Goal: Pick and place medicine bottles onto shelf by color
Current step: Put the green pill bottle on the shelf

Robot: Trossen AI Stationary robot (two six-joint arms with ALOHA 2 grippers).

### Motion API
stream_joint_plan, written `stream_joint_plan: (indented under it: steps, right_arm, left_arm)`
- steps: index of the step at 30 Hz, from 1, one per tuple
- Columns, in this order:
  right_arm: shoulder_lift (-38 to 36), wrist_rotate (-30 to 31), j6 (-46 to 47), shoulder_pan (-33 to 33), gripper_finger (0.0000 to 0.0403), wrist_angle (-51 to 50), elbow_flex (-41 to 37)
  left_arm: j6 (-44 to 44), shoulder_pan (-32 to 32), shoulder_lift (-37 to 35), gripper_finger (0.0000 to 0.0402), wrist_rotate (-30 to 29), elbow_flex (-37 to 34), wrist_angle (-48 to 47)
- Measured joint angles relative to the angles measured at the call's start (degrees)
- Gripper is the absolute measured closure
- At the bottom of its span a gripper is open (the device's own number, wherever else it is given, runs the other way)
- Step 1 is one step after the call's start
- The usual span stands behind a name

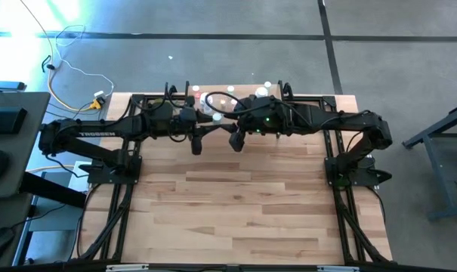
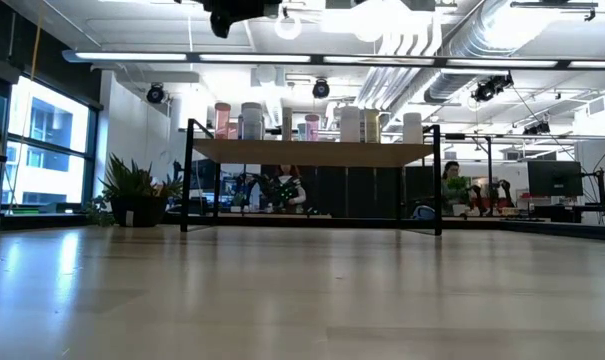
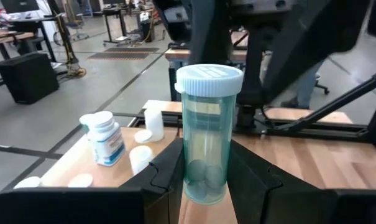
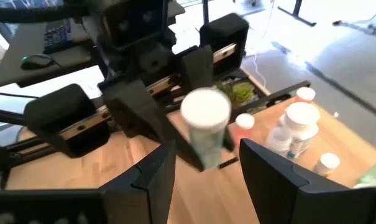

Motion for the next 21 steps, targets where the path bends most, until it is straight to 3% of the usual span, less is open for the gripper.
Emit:
stream_joint_plan:
  steps: [10, 21]
  right_arm:
    - [0.0, -2.4, -6.4, -3.3, 0.0233, 3.9, 0.0]
    - [1.6, -6.2, -6.2, -6.4, 0.0233, 9.5, 0.0]
  left_arm:
    - [1.4, 2.4, 0.0, 0.031, 0.1, 0.0, -1.4]
    - [1.5, 3.2, 0.0, 0.031, 0.2, 0.0, -1.6]
